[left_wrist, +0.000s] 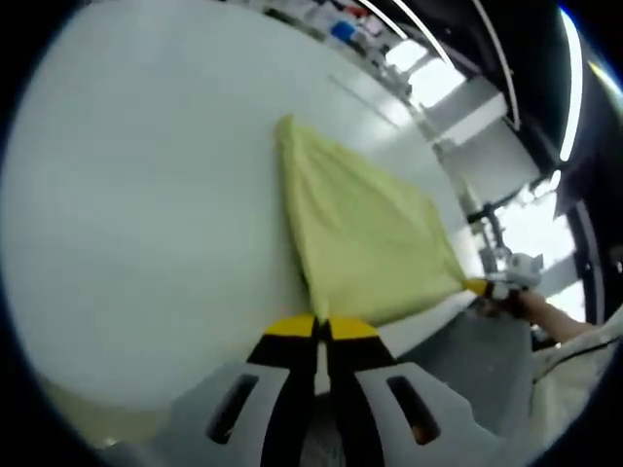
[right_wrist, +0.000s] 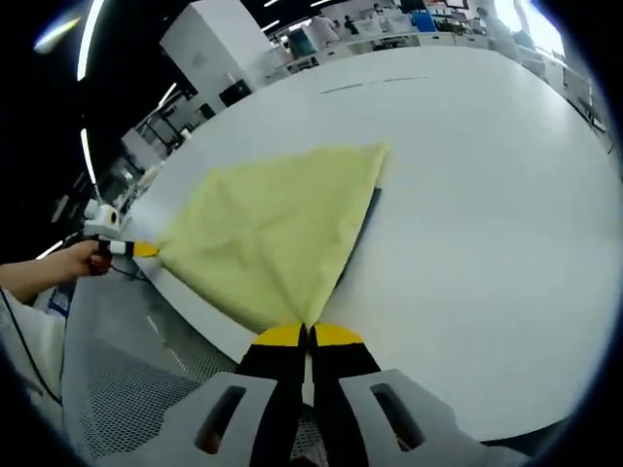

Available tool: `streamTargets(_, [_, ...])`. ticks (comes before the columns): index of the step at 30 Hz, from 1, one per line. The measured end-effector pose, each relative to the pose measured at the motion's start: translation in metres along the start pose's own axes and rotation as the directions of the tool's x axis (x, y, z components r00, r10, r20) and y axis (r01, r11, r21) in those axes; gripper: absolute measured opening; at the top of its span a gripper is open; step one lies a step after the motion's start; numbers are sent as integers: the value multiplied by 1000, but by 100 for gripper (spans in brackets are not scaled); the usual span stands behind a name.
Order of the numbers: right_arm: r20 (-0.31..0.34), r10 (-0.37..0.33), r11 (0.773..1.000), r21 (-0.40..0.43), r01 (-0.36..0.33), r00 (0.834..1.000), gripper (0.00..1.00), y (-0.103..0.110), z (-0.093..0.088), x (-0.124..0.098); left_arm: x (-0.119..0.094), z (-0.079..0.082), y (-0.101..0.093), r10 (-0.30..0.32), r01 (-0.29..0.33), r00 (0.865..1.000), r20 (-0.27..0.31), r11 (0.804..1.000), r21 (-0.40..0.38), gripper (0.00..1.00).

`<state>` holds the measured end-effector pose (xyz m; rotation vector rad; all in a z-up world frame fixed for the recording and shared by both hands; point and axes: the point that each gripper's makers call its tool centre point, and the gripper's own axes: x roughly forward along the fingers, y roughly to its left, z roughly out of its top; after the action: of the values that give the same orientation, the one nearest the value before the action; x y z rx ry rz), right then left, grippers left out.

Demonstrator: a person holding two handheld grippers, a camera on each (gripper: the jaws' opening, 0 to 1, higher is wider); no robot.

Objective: Fold the garment on the visible template until the final outline fits inside the template.

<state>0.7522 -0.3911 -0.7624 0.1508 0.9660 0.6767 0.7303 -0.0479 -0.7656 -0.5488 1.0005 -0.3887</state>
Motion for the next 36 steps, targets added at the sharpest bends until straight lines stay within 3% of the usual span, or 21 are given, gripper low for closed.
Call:
streamTargets(3, [-35, -7, 1000, -28, 6, 999, 2, -4, -14, 3, 2, -9, 0, 0, 0, 1000, -26, 1000, 0, 0])
streamTargets(20, [5, -27, 998, -49, 27, 1000, 4, -3, -14, 3, 2, -12, 2, 7, -7, 1000, 10, 1000, 1, 2])
streamTargets(26, [-18, -63, 996, -65, 61, 998, 15, -9, -24, -2, -3, -15, 3, 13, -13, 1000, 1, 1000, 5, 14])
streamTargets(30, [-28, -95, 989, -120, 91, 995, 17, -11, -26, -9, -6, -14, 1, 24, -24, 1000, 6, 999, 23, 22])
streamTargets(33, [-6, -108, 978, -180, 105, 994, 20, -11, -22, -15, -10, -12, -1, 39, -40, 999, 12, 994, 100, 33])
streamTargets(36, [48, -96, 968, -229, 105, 994, 29, -5, -11, -19, -13, -2, -14, 0, -10, 998, 59, 986, 165, 44])
